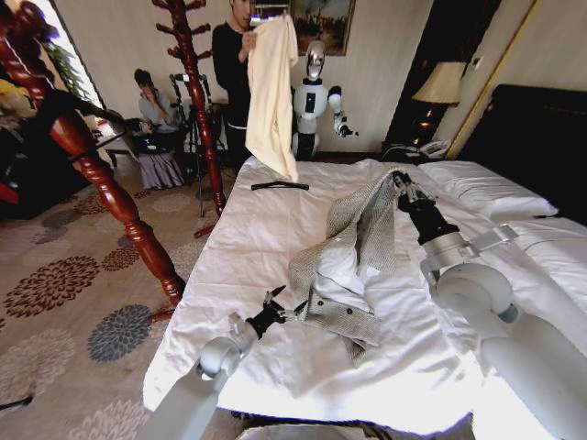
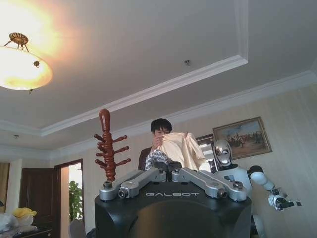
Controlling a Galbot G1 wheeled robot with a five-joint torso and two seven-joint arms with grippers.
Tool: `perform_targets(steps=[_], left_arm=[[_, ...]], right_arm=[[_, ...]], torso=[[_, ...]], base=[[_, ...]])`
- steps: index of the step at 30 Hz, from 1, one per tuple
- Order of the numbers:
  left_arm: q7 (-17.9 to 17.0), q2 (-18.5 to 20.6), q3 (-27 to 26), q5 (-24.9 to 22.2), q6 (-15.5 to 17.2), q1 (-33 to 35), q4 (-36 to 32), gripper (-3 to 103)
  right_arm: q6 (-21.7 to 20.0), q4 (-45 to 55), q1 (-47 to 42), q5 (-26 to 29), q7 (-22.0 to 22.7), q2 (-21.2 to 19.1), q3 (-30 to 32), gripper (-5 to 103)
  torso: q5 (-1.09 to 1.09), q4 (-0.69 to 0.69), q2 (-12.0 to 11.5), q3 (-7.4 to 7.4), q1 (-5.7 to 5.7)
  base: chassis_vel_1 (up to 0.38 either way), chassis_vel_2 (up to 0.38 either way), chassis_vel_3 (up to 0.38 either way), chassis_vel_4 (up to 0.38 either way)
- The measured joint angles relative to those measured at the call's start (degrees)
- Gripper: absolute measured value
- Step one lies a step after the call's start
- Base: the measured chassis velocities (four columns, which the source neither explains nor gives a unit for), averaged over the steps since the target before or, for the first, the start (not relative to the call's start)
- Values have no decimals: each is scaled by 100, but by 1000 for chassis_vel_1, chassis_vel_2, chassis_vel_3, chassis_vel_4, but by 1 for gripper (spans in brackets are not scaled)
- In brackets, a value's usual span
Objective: Pick up the clothes from the bed and hang them on the clothes hanger.
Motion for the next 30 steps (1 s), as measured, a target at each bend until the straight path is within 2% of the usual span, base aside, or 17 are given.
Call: perform_targets(steps=[6, 11, 16, 17, 19, 21, 23, 24, 29, 30], left_arm=[[149, -36, 93, 276, -41, -227, 289, 100], [178, 23, 182, 297, -103, -487, 533, 100], [173, -127, 281, 335, -173, -651, 733, 100], [165, -148, 297, 343, -192, -666, 756, 103], [105, -197, 334, 380, -256, -715, 821, 95], [97, -205, 337, 383, -263, -723, 830, 95], [74, -226, 333, 385, -274, -730, 840, 84], [74, -226, 333, 385, -274, -730, 840, 84], [-22, -177, 243, 403, -290, -713, 825, 57], [-22, -177, 243, 403, -290, -713, 825, 57]], right_arm=[[0, 47, -124, -40, -10, 25, 49, 1], [0, 71, -171, -56, -13, 46, 74, 1], [0, 71, -175, -70, -18, 48, 76, 1], [0, 71, -176, -70, -18, 44, 76, 1], [0, 72, -174, -70, -18, 34, 79, 1], [0, 74, -170, -70, -18, 34, 80, 1], [1, 73, -161, -70, -19, 58, 82, 1], [1, 73, -161, -70, -19, 58, 82, 1], [4, 60, -178, -99, -21, 130, 66, 1], [4, 60, -178, -99, -21, 130, 66, 1]], torso=[[0, 0, 0, 0, 0], [0, 0, 0, 0, 0], [0, 0, 0, 0, 0], [0, 0, 0, 0, 0], [0, 0, 0, 0, 0], [0, 0, 0, 0, 0], [0, 0, 0, 0, 0], [0, 0, 0, 0, 0], [0, 0, 0, 0, 0], [0, 0, 0, 0, 0]], base=[[0, 0, 0, 0], [0, 0, 0, 0], [0, 0, 0, 0], [0, 0, 0, 0], [0, 0, 0, 0], [0, 0, 0, 0], [0, 0, 0, 0], [0, 0, 0, 0], [0, 0, 0, 0], [0, 0, 0, 0]])
